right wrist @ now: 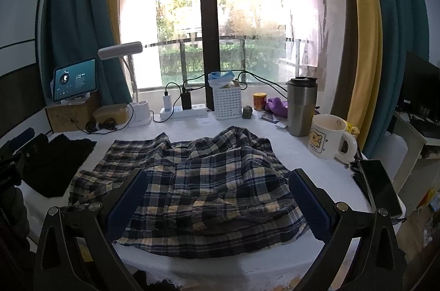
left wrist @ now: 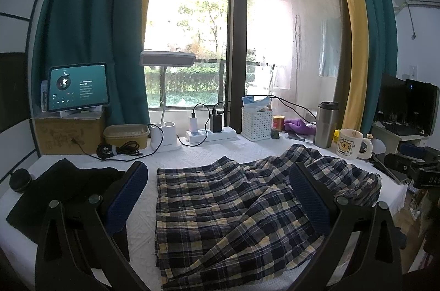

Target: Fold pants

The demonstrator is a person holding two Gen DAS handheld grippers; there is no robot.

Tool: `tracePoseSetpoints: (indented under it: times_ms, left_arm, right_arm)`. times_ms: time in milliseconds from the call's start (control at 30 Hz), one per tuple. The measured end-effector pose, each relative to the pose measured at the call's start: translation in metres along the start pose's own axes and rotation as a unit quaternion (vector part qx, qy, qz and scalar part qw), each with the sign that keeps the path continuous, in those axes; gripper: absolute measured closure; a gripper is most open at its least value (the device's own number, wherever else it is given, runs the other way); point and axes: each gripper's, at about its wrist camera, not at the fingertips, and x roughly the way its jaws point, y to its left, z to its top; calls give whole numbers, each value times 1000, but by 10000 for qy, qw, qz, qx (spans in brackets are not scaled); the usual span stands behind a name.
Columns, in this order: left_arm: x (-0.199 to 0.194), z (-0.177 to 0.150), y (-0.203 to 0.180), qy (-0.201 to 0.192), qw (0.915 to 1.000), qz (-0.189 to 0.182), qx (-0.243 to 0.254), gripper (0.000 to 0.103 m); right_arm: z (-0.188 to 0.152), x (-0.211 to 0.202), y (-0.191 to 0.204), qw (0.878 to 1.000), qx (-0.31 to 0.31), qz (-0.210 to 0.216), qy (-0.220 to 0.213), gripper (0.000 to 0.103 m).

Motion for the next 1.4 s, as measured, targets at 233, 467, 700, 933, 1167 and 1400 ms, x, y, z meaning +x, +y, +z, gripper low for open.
tracePoseSetpoints:
  times_ms: [233,467,700,933,1167,1400]
  left_arm:
    - [19,8,13,96,9999,144,-5,2]
    - [74,13,42,596,9968,429,-301,2]
    - [124,16,60,1032,9922,604,-363,2]
    - [175,20,76,1334,9872,744,-451,2]
    - [223,7,89,1893,9767,895,-469,2]
    - [258,-16,101,2486,9613,1057,-543,2]
  right_arm:
    - [8,17,-21,9999,140,-21,89,1]
    - [34,61,-56,9988,131,-165,439,1]
    - [70,115,-86,9962,136,-2,861,16]
    - [98,193,-105,9872,-124,121,1586,31]
    - [72,283,-102,9578,-207,737,2772,43]
    - [48,329,-103,9342,-98,960,3434,56]
